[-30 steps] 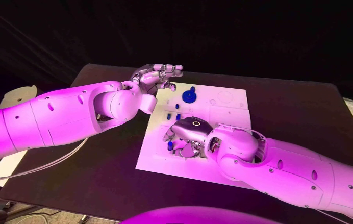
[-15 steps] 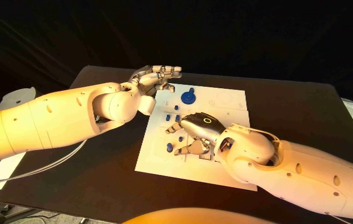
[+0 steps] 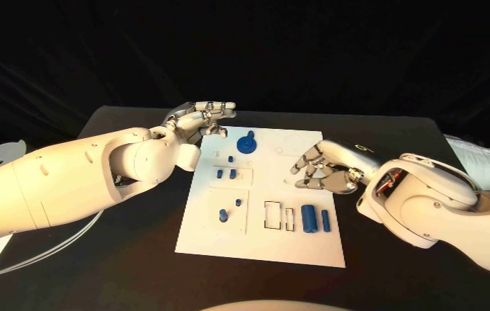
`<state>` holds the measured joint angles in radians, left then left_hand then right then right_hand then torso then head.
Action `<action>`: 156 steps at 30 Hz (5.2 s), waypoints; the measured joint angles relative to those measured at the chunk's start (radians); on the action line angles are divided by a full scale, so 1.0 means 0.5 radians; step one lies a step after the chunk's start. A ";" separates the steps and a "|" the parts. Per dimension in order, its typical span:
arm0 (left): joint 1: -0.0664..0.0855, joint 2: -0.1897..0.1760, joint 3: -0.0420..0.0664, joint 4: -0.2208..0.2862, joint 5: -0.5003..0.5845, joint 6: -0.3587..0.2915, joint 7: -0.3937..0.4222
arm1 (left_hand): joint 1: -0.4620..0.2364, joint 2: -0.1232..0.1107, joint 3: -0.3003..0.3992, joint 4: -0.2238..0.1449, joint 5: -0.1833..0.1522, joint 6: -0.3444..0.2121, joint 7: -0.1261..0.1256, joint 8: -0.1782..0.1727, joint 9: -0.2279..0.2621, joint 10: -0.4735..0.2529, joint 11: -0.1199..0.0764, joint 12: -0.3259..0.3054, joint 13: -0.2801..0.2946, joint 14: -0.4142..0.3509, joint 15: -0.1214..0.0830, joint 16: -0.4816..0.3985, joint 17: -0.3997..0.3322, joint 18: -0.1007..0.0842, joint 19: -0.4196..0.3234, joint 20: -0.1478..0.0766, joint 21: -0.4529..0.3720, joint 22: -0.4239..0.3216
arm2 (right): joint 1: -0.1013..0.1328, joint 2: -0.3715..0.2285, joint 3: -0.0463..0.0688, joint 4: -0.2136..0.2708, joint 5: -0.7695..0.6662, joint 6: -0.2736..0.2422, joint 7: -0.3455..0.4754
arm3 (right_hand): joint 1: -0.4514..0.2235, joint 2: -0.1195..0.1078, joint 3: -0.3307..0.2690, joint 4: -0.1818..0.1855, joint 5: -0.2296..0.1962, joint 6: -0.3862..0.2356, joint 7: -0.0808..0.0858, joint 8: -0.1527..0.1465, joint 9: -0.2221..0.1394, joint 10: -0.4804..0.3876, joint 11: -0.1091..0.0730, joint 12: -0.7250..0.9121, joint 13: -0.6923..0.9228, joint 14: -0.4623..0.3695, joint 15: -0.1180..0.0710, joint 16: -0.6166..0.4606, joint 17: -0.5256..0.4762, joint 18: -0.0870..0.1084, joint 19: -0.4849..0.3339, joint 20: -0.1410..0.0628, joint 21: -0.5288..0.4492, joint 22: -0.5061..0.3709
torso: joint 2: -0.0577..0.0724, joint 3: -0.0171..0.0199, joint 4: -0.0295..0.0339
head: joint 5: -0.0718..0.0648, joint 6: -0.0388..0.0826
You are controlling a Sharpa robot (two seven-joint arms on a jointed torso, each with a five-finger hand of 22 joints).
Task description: Assemble the parts on the task board
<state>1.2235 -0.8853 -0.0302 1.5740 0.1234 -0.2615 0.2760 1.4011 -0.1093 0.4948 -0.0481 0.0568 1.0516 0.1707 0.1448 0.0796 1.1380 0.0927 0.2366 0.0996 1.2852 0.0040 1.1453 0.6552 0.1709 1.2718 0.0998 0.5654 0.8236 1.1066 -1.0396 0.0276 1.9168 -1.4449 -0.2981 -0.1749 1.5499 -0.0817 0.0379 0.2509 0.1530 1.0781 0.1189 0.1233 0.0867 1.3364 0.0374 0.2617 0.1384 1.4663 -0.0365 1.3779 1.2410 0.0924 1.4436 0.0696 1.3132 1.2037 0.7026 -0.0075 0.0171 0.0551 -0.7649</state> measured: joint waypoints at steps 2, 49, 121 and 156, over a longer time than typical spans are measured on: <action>0.000 0.000 0.000 0.001 0.000 0.001 -0.001 | 0.000 0.000 0.000 0.000 0.000 0.000 0.000 0.000 0.000 0.000 0.000 0.000 0.000 0.000 0.000 0.000 0.000 0.000 0.000 0.000 0.000 0.000 | -0.002 -0.062 -0.010 0.018 0.040 -0.017 -0.047 | -0.064 -0.020 -0.025 0.025 -0.020 0.020 -0.020 0.009 0.001 0.119 -0.029 0.063 0.051 0.000 -0.021 0.021 0.029 0.000 0.018 -0.018 0.025 0.035 | -0.001 0.0000 -0.007 | -0.014 0.007; 0.000 -0.009 -0.002 0.007 -0.007 0.021 -0.015 | 0.000 0.000 -0.005 -0.005 0.000 -0.010 0.004 0.010 0.000 0.000 0.000 0.008 0.000 0.000 0.000 0.000 -0.008 0.000 0.000 0.000 0.000 -0.001 | -0.250 0.033 -0.064 0.017 -0.262 0.183 -0.788 | -0.655 0.030 -0.412 0.080 0.236 -0.013 -0.052 0.202 0.188 0.251 -0.049 1.883 1.854 0.001 -0.054 0.364 0.133 -0.110 0.045 -0.068 0.363 0.208 | -0.007 -0.0036 -0.043 | -0.075 -0.026; 0.000 -0.007 -0.006 0.007 -0.009 0.060 -0.027 | -0.021 0.021 -0.017 -0.005 0.000 -0.017 -0.003 0.019 0.000 -0.014 0.000 0.031 0.000 -0.007 0.007 0.000 -0.015 0.000 0.000 0.000 -0.008 -0.006 | -0.311 0.364 -0.028 -0.058 0.113 -0.067 -0.828 | -0.631 0.238 -0.271 0.073 0.410 0.074 -0.074 0.287 0.332 0.199 -0.062 1.933 1.947 0.001 -0.099 0.373 0.134 -0.110 0.045 -0.096 0.410 0.208 | -0.007 -0.0023 -0.043 | -0.052 -0.030; 0.000 -0.009 -0.006 0.007 -0.009 0.060 -0.024 | -0.029 0.013 -0.022 0.000 0.000 -0.024 0.004 0.018 0.000 -0.021 0.007 0.031 0.000 -0.007 0.007 0.000 -0.018 0.000 -0.007 0.007 -0.008 -0.007 | -0.312 0.366 -0.027 -0.047 -0.044 0.021 -0.851 | -0.759 0.219 -0.541 -0.009 -0.070 0.200 -0.173 0.310 0.586 0.258 -0.142 2.601 2.341 -0.001 -0.135 0.373 0.133 -0.110 0.045 -0.111 0.410 0.208 | -0.007 0.0006 -0.043 | -0.046 -0.038</action>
<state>1.2234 -0.8898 -0.0330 1.5776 0.1188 -0.2318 0.2641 1.3866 -0.1028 0.4839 -0.0481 0.0568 1.0394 0.1728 0.1540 0.0796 1.1274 0.0962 0.2519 0.0996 1.2818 0.0074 1.1453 0.6463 0.1709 1.2682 0.1033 0.5613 0.8200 0.9507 -0.8566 0.0139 1.8934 -1.4667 -0.2876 -0.6005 1.1706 0.0277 -0.2324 0.2462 0.1180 1.1781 0.0325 0.2781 0.3798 1.4652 -0.0339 1.5622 1.3089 1.4659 -0.1040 1.5646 1.3075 0.0375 1.4662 0.0143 1.5181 1.3074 0.6990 -0.0072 -0.0046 0.0320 -0.7840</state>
